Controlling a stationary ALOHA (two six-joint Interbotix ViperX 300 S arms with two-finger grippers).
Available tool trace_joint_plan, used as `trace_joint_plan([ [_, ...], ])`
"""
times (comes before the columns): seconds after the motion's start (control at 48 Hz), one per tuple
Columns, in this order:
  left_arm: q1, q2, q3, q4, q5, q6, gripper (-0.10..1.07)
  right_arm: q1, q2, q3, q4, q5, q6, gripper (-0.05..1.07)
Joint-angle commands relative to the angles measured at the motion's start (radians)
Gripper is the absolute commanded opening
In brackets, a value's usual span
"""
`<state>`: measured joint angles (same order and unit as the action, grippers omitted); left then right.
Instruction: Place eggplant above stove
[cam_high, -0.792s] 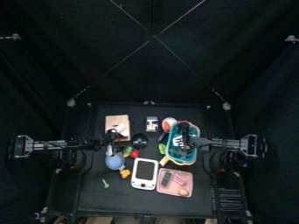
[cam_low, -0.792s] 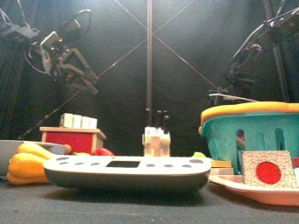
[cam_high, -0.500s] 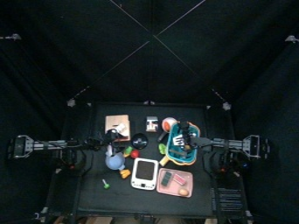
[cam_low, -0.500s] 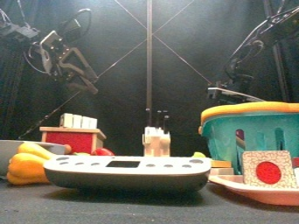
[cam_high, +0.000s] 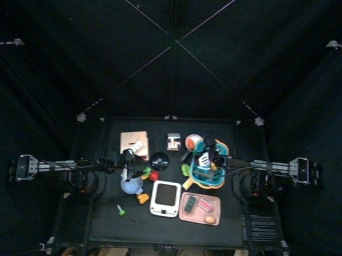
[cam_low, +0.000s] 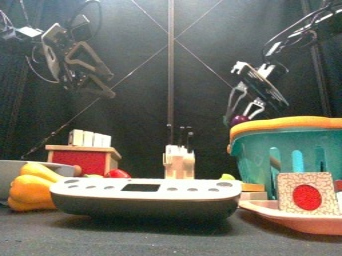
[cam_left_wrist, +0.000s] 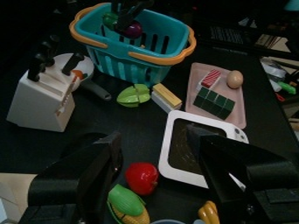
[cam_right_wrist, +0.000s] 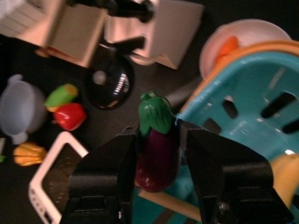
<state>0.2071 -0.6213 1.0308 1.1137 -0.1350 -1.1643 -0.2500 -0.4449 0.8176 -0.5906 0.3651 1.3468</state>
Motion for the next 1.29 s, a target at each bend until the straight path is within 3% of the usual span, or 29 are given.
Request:
trace_joint_plan([
  [0.0,0.005,-0.006,-0.011,-0.002,-0.008,0.006,0.95,0.0,-0.003,-0.008,-0.026,-0.147,0.002,0.72],
  [0.188,0.026,-0.025,0.012,-0.002,0.0,0.015,0.95,-0.003,0.098,-0.034,-0.037,-0.344,0.0,0.72],
  [0.479,0.077,-0.072,0.041,-0.017,-0.002,0.017,0.95,0.018,0.313,-0.166,-0.034,-0.362,0.0,0.72],
  [0.771,0.084,-0.078,0.051,-0.023,-0.003,0.017,0.95,0.101,0.465,-0.314,-0.043,-0.225,-0.008,0.72],
  [0.979,0.084,-0.078,0.055,-0.023,-0.006,0.017,0.95,0.163,0.483,-0.322,-0.06,-0.072,-0.006,0.72],
  [1.271,0.095,-0.078,0.055,-0.025,-0.005,0.017,0.95,0.167,0.538,-0.337,-0.072,-0.014,-0.008,0.72],
])
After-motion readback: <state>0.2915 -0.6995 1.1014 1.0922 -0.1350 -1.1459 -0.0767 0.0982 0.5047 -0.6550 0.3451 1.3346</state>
